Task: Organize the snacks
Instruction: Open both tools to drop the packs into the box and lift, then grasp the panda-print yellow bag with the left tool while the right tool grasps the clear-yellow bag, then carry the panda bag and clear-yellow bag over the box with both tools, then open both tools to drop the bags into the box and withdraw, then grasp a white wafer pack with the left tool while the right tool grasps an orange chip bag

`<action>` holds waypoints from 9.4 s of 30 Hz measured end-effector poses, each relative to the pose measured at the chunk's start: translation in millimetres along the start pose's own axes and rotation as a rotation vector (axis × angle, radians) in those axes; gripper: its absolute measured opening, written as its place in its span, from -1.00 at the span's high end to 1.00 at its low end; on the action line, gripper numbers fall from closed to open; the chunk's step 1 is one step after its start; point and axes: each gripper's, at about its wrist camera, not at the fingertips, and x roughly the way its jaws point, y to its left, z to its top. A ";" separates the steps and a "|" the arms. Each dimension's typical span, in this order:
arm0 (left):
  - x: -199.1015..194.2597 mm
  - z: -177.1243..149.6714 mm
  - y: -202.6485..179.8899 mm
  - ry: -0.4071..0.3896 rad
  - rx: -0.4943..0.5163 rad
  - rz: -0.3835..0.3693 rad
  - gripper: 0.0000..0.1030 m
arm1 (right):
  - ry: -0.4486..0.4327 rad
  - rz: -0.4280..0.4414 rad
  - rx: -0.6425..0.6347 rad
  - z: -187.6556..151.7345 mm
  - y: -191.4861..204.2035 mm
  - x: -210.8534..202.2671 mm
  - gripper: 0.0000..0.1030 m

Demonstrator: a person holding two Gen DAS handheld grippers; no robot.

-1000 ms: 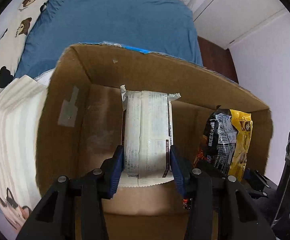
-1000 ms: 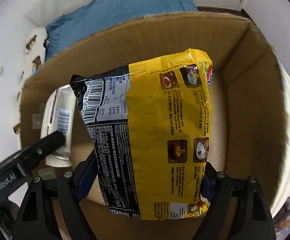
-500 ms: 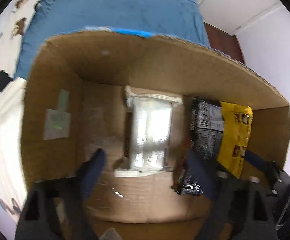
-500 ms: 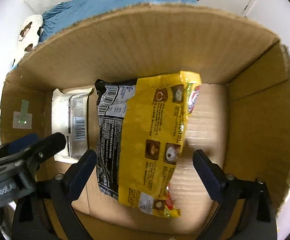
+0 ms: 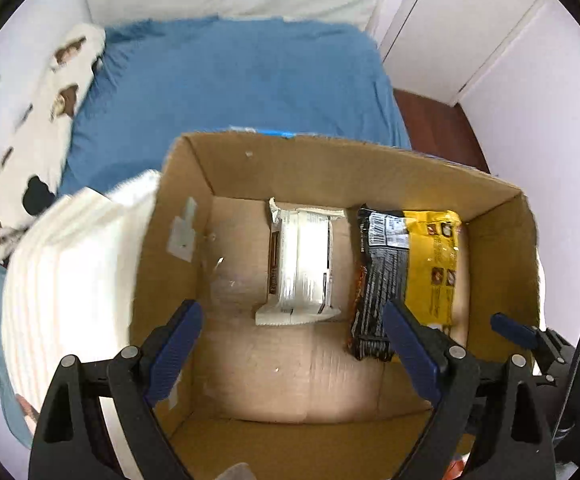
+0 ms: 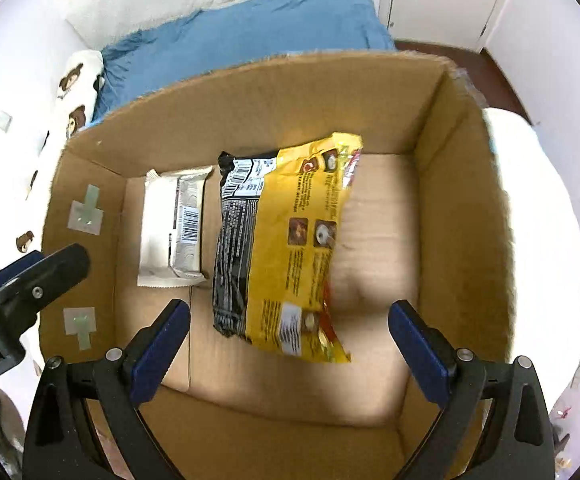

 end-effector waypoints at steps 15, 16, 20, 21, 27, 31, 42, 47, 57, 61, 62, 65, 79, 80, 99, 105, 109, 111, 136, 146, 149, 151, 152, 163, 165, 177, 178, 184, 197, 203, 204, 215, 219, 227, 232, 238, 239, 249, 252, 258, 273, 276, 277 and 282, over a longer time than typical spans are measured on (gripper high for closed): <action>-96.2 -86.3 10.1 -0.157 -0.022 0.012 -0.79 | -0.192 0.019 -0.025 -73.1 18.6 -94.0 -0.97; -101.1 -93.2 11.4 -0.166 -0.024 0.014 -0.79 | -0.198 0.029 -0.024 -82.8 18.9 -101.1 -0.97; -119.9 -136.3 21.5 -0.179 -0.032 0.021 -0.79 | -0.180 0.078 -0.026 -124.5 18.9 -114.2 -0.97; -121.4 -144.9 23.9 -0.177 -0.034 0.023 -0.79 | -0.170 0.085 -0.024 -132.1 18.8 -111.8 -0.97; -103.4 -222.7 46.9 -0.090 -0.039 0.082 -0.79 | -0.044 0.134 0.009 -199.7 4.6 -78.7 -0.97; -79.3 -266.1 55.2 -0.010 -0.007 0.121 -0.79 | 0.072 0.184 0.090 -245.1 -11.3 -47.1 -0.97; -19.0 -349.3 88.2 0.177 0.109 0.249 -0.79 | 0.291 0.127 -0.347 -330.4 75.1 32.5 -0.90; -3.0 -362.1 96.0 0.216 0.182 0.264 -0.79 | 0.356 0.073 -0.430 -351.3 91.7 67.3 -0.28; 39.7 -356.8 53.5 0.289 0.425 0.236 -0.76 | 0.289 0.157 0.053 -350.1 26.6 57.7 -0.22; 52.4 -343.6 73.2 0.324 0.235 0.174 -0.49 | 0.328 0.187 0.102 -351.9 20.1 61.8 -0.37; 52.2 -339.4 81.2 0.327 0.173 0.144 -0.48 | 0.329 0.194 0.118 -352.8 18.7 62.1 -0.40; 56.8 -330.8 124.6 0.363 -0.128 0.040 -0.48 | 0.328 0.214 0.141 -354.6 17.7 60.7 -0.41; 66.0 -333.4 100.4 0.342 0.062 0.125 -0.48 | 0.320 0.187 0.122 -352.2 40.5 62.0 -0.40; 64.1 -332.5 97.3 0.325 0.086 0.143 -0.48 | 0.310 0.168 0.114 -352.7 42.9 61.5 -0.44; 34.9 -295.0 10.4 0.320 0.422 0.230 -0.48 | 0.306 0.155 0.074 -360.6 74.2 67.9 -0.44; 48.8 -290.9 -16.0 0.282 0.467 0.252 -0.42 | 0.283 0.147 0.038 -362.9 76.5 67.6 -0.27; 47.5 -331.2 -6.1 0.249 0.426 0.243 -0.21 | 0.259 0.161 0.036 -365.7 74.3 66.4 -0.14; 43.5 -335.9 4.9 0.238 0.382 0.226 -0.10 | 0.254 0.176 0.040 -369.1 69.5 62.1 -0.10; 40.3 -329.8 86.2 0.382 0.138 0.114 0.01 | 0.190 0.325 0.077 -311.6 49.5 22.9 0.01; -51.4 -339.4 90.5 0.230 0.086 0.076 0.27 | 0.163 0.342 0.109 -306.8 35.7 17.4 0.01; -100.7 -324.3 102.3 0.169 0.037 -0.001 0.27 | 0.124 0.387 0.121 -296.6 29.7 -5.8 0.01; -132.8 -304.9 101.7 0.114 0.012 -0.051 0.27 | 0.088 0.414 0.122 -284.2 25.4 -25.4 0.01; -147.6 -290.8 100.8 0.095 0.008 -0.066 0.26 | 0.062 0.426 0.120 -274.9 24.1 -37.7 0.01; -127.8 -88.7 42.2 0.038 -0.030 -0.131 0.26 | -0.150 0.376 0.035 -115.8 36.5 -106.7 0.01; -101.0 -62.8 34.5 0.088 -0.054 -0.127 0.26 | -0.134 0.354 0.040 -88.9 42.3 -93.2 0.01; 29.8 -24.9 49.6 0.354 -0.092 -0.054 0.24 | 0.083 0.279 0.086 -24.4 59.4 7.5 -0.17; 37.7 -23.3 53.0 0.355 -0.099 -0.048 0.23 | 0.105 0.252 0.074 -23.9 59.7 14.3 -0.41; 43.1 -27.1 61.7 0.335 -0.103 -0.046 -0.63 | 0.141 0.188 0.038 -25.3 51.3 27.3 -0.91; -37.2 -32.9 30.2 0.056 -0.011 -0.003 -0.72 | -0.027 0.086 -0.016 -31.4 47.1 -28.6 -0.93; -93.2 -60.0 15.1 -0.079 0.015 0.003 -0.72 | -0.162 0.083 -0.018 -57.6 36.8 -81.2 -0.95; -100.8 -65.8 13.3 -0.098 0.017 0.003 -0.72 | -0.175 0.088 -0.014 -64.0 34.5 -89.1 -0.95; -128.1 -143.4 -5.5 -0.189 0.016 0.045 -0.72 | -0.183 0.168 0.133 -147.5 -32.4 -118.7 -0.97; -90.2 -178.9 -9.9 -0.102 0.007 0.062 -0.72 | -0.104 0.189 0.308 -190.5 -79.3 -85.2 -0.97; 27.0 -201.7 -12.7 0.155 -0.022 0.061 -0.71 | 0.034 0.215 0.553 -247.5 -131.2 -0.9 -0.82; 69.9 -188.5 -20.9 0.212 -0.039 0.050 -0.71 | 0.062 0.231 0.587 -250.3 -130.3 17.3 -0.69; 100.7 -178.2 -30.0 0.231 -0.028 0.090 -0.15 | 0.068 0.158 0.556 -242.5 -124.5 32.9 -0.28; 102.4 -178.8 -30.1 0.227 -0.027 0.091 -0.13 | 0.067 0.147 0.534 -241.4 -123.6 33.4 -0.25; 89.3 -237.4 -33.7 0.250 0.028 0.109 -0.06 | 0.166 0.079 0.072 -235.3 -75.4 35.4 -0.10; 85.1 -265.1 -32.1 0.282 0.034 0.109 -0.06 | 0.202 0.069 -0.026 -235.8 -57.4 38.1 -0.10; 91.5 -282.7 -25.6 0.291 0.003 0.112 -0.10 | 0.198 0.072 -0.020 -239.4 -47.4 41.8 -0.25; 110.1 -293.9 7.5 0.266 -0.075 0.095 -0.08 | 0.067 0.043 0.218 -272.1 -58.0 37.5 -0.29; 96.0 -297.7 1.2 0.237 -0.054 0.109 0.07 | 0.038 0.031 0.204 -274.9 -56.1 37.6 -0.07; 91.8 -298.8 -1.0 0.229 -0.041 0.112 0.10 | 0.035 0.036 0.197 -276.2 -55.8 36.5 -0.05; 62.1 -294.5 -3.8 0.203 -0.031 0.076 0.17 | 0.017 0.116 0.192 -277.3 -55.1 17.8 -0.02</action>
